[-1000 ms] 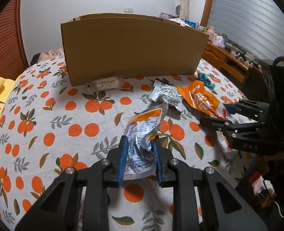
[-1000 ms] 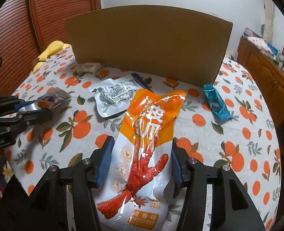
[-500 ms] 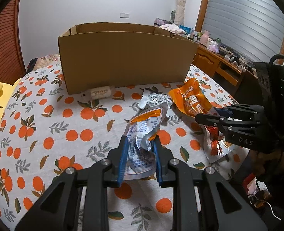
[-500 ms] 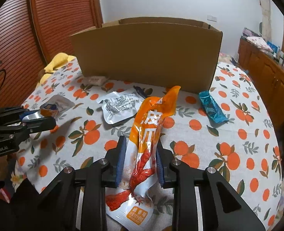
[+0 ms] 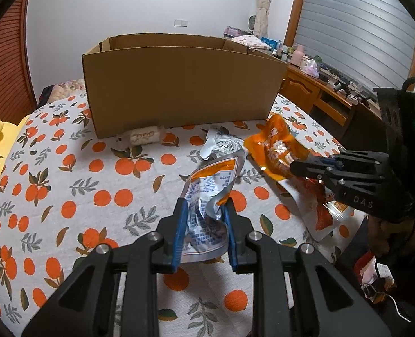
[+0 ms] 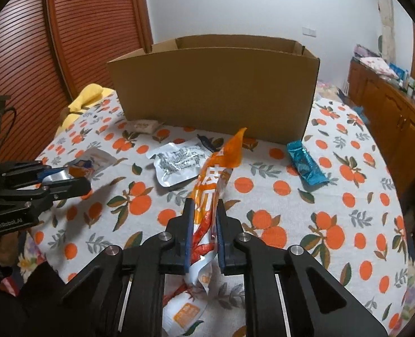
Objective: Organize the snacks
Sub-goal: 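Lift both held packets and carry them over the box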
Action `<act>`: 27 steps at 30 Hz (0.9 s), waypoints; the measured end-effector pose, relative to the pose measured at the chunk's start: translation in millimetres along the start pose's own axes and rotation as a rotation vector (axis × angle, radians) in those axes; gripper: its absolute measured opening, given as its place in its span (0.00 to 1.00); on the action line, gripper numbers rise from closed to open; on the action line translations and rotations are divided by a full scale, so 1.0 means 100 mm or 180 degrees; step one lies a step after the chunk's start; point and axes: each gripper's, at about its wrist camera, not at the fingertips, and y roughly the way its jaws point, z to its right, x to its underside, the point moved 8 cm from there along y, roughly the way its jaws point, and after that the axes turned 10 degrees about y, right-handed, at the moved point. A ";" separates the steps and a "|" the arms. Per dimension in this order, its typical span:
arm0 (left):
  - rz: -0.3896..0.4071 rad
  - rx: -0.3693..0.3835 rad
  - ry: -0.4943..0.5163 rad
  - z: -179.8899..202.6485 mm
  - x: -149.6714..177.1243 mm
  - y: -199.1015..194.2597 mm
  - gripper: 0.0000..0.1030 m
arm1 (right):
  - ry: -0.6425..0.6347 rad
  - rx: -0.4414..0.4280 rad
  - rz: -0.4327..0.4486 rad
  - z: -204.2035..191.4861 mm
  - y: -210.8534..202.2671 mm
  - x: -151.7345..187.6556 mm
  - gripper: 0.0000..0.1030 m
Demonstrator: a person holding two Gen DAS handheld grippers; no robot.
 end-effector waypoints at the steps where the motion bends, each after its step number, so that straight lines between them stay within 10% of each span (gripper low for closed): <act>1: -0.0001 0.0001 0.0000 0.00 0.00 0.00 0.22 | 0.0011 -0.0014 -0.0013 0.00 0.01 0.01 0.11; 27: 0.0338 -0.0097 0.0208 -0.04 -0.64 -0.33 0.22 | -0.0112 -0.0027 0.0402 -0.03 -0.48 -0.42 0.10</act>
